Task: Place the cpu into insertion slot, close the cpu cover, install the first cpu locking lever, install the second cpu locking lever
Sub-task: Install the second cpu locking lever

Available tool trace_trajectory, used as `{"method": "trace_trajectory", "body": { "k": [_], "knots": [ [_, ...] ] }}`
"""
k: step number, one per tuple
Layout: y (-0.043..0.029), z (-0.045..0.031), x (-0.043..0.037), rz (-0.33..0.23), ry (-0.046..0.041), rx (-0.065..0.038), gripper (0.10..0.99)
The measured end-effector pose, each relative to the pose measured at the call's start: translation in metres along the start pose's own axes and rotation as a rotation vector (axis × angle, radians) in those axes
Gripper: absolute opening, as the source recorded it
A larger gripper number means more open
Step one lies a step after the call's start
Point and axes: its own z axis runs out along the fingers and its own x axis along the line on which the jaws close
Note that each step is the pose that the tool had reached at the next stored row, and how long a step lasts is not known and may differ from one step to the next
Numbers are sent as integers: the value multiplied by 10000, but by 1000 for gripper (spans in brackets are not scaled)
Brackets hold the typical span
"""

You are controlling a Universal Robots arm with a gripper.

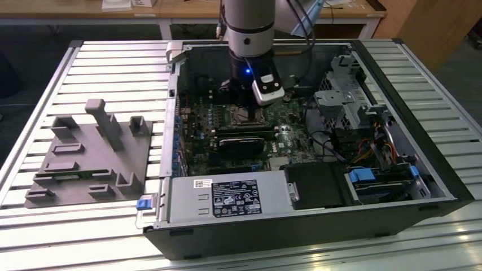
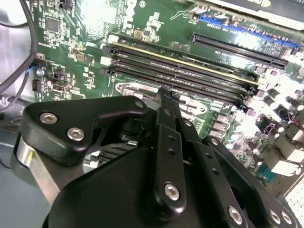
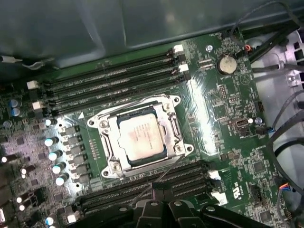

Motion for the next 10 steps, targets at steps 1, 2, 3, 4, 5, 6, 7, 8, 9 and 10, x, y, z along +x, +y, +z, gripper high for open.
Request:
{"method": "trace_trajectory", "body": {
  "k": [1, 2, 3, 4, 5, 6, 7, 8, 9, 10],
  "knots": [
    [-4, 1, 7, -74, 2, -6, 106],
    [-5, 4, 12, -174, 3, -18, 106],
    [-6, 7, 16, -289, 6, -29, 106],
    [-7, 10, 18, -415, 8, -41, 106],
    [-9, 13, 21, -556, 12, -54, 106],
    [-9, 16, 22, -691, 15, -67, 106],
    [-10, 19, 25, -826, 18, -80, 106],
    [-12, 23, 30, -936, 20, -91, 106],
    [-16, 27, 42, -992, 21, -97, 106],
    [-23, 30, 60, -1019, 22, -100, 106]
  ]
}}
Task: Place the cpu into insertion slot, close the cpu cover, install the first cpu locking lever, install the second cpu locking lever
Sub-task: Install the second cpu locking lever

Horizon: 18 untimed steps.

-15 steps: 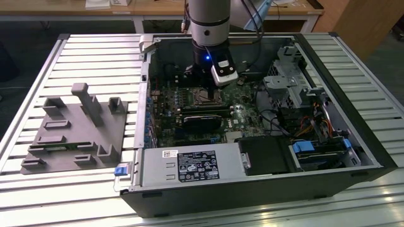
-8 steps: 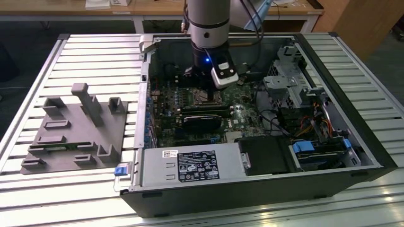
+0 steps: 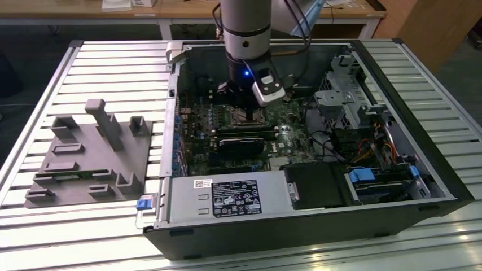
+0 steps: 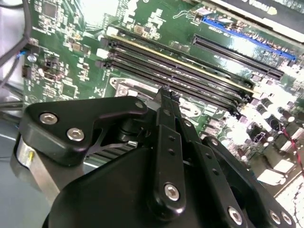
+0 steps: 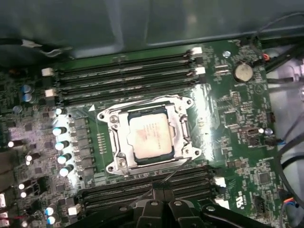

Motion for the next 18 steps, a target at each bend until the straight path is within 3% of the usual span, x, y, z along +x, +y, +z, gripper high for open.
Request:
{"method": "trace_trajectory", "body": {
  "k": [5, 12, 18],
  "knots": [
    [-33, 22, 80, -27, 14, -79, 106],
    [-94, 67, 109, -10, 94, -511, 106],
    [-96, 70, 109, -9, 101, -544, 106]
  ]
}}
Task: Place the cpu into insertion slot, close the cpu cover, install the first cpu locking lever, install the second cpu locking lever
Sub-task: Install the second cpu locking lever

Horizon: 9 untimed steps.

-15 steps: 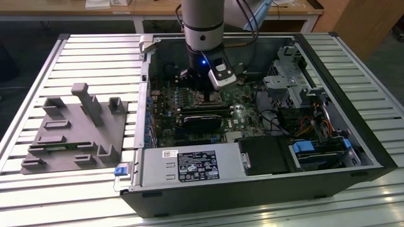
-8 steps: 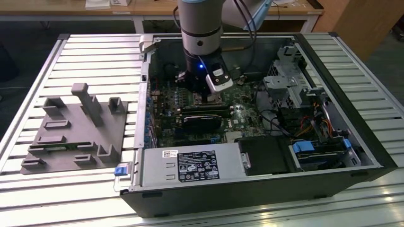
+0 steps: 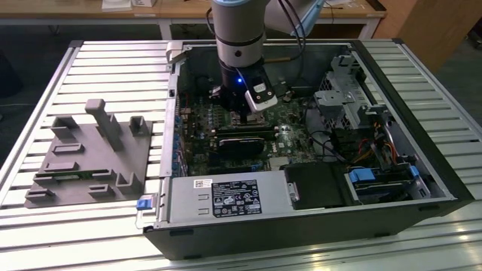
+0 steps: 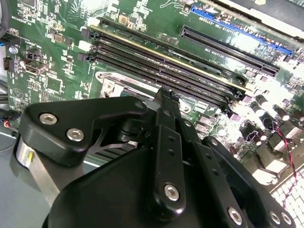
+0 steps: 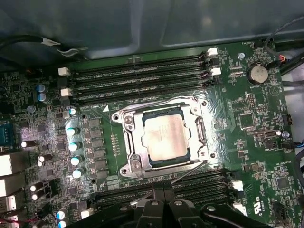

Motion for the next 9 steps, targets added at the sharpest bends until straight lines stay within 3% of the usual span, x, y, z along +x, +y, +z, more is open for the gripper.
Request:
{"method": "trace_trajectory", "body": {
  "k": [4, 9],
  "knots": [
    [-23, 21, 12, 14, 20, -120, 106],
    [-81, 34, 28, 20, 32, -184, 106]
  ]
}}
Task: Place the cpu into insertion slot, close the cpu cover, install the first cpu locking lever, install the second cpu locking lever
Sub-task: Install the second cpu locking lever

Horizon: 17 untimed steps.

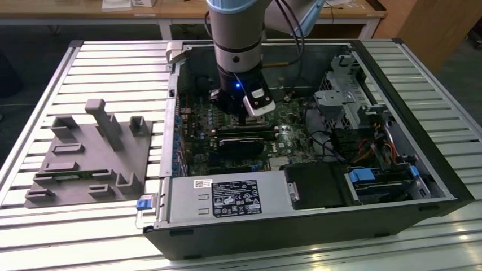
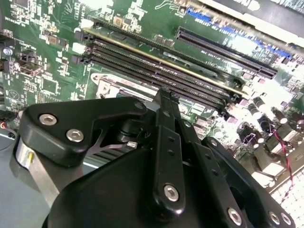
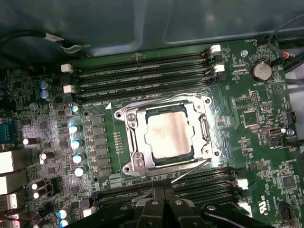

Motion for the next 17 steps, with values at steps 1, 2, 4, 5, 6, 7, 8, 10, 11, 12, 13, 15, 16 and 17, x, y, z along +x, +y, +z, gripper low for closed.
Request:
{"method": "trace_trajectory", "body": {
  "k": [1, 2, 4, 5, 6, 7, 8, 10, 11, 12, 13, 15, 16, 17],
  "knots": [
    [-11, 3, 2, 2, 5, -25, 106],
    [-22, 7, 4, 6, 10, -58, 106],
    [-42, 18, 11, 15, 27, -152, 106],
    [-51, 23, 15, 21, 37, -206, 106],
    [-60, 27, 21, 29, 50, -275, 106],
    [-67, 30, 27, 36, 62, -348, 106],
    [-74, 33, 34, 44, 77, -432, 106],
    [-85, 40, 49, 58, 104, -584, 106],
    [-92, 45, 56, 64, 115, -644, 106],
    [-100, 51, 65, 71, 125, -700, 106],
    [-107, 57, 72, 75, 134, -746, 106],
    [-123, 72, 86, 82, 148, -824, 106],
    [-130, 81, 97, 87, 151, -849, 106],
    [-134, 90, 109, 88, 154, -866, 106]
  ]
}}
